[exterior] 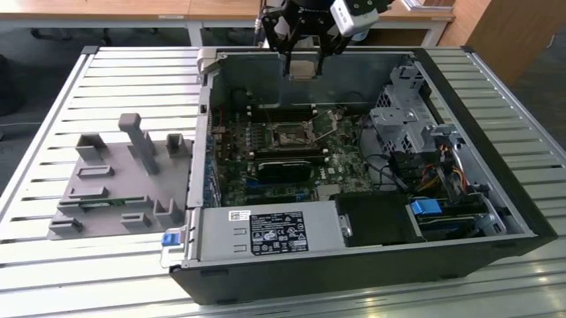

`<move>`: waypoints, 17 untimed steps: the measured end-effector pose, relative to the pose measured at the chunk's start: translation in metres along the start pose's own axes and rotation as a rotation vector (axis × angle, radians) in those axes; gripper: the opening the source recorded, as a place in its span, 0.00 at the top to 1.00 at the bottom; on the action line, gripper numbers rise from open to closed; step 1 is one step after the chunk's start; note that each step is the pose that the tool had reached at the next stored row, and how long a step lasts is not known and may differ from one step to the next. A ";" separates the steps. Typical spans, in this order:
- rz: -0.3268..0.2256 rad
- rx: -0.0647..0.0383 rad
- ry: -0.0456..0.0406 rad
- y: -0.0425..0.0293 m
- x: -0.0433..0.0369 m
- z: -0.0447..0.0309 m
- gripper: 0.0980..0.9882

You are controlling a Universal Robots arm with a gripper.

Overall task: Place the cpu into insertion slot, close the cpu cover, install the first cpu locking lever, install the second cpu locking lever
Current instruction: 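Place the cpu into insertion slot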

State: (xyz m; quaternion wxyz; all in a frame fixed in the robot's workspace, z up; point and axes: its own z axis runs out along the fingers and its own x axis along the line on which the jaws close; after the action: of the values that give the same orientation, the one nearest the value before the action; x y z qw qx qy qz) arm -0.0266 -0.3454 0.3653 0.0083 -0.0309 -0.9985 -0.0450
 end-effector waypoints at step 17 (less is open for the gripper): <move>0.047 -0.001 -0.0042 0.0000 0.0002 0.0000 0.50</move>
State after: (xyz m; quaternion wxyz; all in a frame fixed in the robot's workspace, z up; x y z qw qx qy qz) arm -0.0268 -0.3454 0.3653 0.0072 -0.0542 -0.9975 -0.0452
